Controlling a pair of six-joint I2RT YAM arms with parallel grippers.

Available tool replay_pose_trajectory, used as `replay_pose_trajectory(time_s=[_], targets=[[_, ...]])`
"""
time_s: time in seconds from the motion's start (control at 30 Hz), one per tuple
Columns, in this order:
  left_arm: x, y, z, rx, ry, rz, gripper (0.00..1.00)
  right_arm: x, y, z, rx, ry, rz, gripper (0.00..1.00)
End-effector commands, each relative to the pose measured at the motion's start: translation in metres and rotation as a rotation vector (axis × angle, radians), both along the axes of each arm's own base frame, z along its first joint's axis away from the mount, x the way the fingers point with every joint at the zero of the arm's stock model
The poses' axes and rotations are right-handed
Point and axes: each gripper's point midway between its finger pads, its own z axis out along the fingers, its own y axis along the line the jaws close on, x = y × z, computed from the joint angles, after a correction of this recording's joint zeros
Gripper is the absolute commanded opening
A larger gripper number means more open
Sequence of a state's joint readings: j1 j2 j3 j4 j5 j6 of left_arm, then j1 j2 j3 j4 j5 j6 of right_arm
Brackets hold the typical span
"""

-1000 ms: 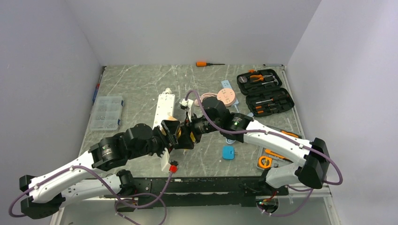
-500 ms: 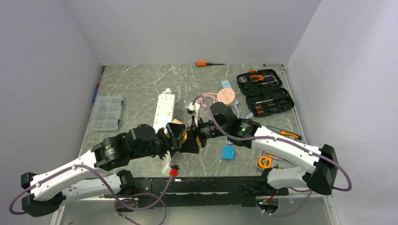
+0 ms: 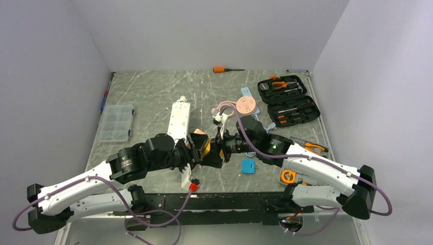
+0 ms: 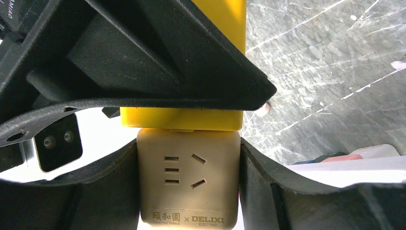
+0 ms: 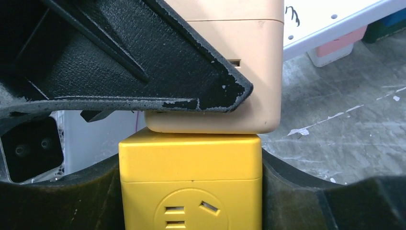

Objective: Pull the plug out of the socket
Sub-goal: Remove the plug from the socket, then place the plug at the center of the board.

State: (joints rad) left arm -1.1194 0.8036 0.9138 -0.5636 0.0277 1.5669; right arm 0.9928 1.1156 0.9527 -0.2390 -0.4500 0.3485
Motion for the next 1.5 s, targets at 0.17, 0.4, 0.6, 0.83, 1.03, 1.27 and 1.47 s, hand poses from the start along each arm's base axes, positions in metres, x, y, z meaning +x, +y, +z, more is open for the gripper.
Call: replay_pose_trajectory(time_s=[0.17, 0.4, 0.6, 0.83, 1.03, 1.27, 1.47], targets=[[0.042, 0.061, 0.002, 0.105, -0.119, 0.275, 0.00, -0.028, -0.036, -0.014, -0.072, 0.159, -0.049, 0.00], [0.043, 0.072, -0.004, 0.109, -0.103, 0.298, 0.00, -0.037, -0.052, -0.008, -0.066, 0.135, -0.041, 0.00], [0.046, 0.080, -0.001, 0.093, -0.112, 0.322, 0.00, -0.039, -0.058, -0.019, -0.067, 0.120, -0.045, 0.00], [0.049, 0.091, 0.004, 0.075, -0.113, 0.362, 0.00, -0.030, -0.052, -0.034, -0.036, 0.117, -0.092, 0.00], [0.052, 0.090, 0.012, 0.055, -0.131, 0.367, 0.00, -0.016, -0.053, -0.035, -0.059, 0.080, -0.152, 0.00], [0.051, 0.087, 0.019, 0.011, -0.131, 0.359, 0.00, 0.046, -0.063, -0.059, -0.237, 0.058, -0.411, 0.00], [0.048, 0.082, 0.031, -0.061, -0.079, 0.363, 0.00, 0.133, -0.102, -0.090, -0.262, 0.137, -0.727, 0.00]])
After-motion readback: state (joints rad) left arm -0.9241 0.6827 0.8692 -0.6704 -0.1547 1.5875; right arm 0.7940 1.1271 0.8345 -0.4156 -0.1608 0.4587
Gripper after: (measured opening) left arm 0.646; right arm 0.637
